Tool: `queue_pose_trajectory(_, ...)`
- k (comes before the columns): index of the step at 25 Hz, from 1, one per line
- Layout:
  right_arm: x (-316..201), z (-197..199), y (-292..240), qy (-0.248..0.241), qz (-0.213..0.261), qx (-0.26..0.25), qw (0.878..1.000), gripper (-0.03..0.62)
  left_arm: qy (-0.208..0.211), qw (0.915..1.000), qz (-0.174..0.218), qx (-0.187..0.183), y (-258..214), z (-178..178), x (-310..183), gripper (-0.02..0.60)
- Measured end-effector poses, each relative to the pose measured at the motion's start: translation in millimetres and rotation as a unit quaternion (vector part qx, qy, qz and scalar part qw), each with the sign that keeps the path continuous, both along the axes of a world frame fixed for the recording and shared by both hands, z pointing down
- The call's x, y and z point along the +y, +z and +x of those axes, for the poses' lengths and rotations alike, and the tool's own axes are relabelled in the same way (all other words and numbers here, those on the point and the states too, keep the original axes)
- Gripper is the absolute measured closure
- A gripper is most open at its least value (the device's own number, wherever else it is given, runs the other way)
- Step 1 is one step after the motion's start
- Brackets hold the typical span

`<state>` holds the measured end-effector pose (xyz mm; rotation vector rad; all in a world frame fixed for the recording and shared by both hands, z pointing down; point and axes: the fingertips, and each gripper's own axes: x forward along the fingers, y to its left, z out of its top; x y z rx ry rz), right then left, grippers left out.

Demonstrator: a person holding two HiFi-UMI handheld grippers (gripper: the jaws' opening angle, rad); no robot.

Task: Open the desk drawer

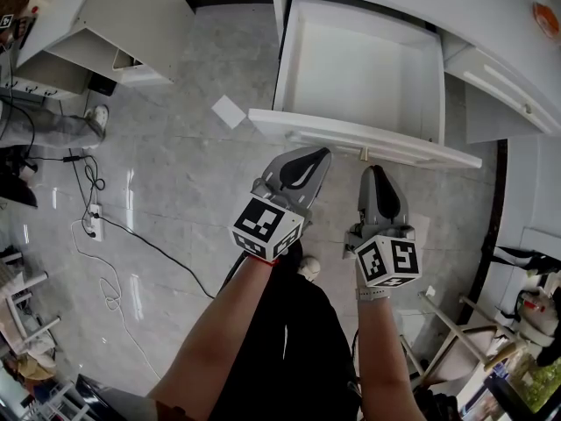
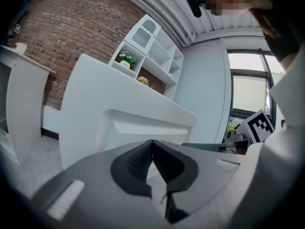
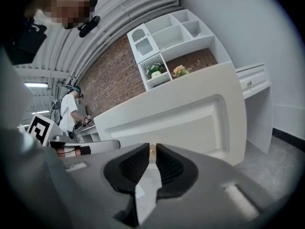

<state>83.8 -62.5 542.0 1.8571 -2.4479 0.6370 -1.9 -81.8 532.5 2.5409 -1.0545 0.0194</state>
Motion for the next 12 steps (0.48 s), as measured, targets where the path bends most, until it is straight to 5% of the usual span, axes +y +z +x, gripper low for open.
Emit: queue_pose_trajectory(12, 8, 9, -54, -0.021, 0.038, -0.014, 0.999, 0.592, -0.009, 0.9996, 0.025, -0.008, -42, 1, 9, 0.578)
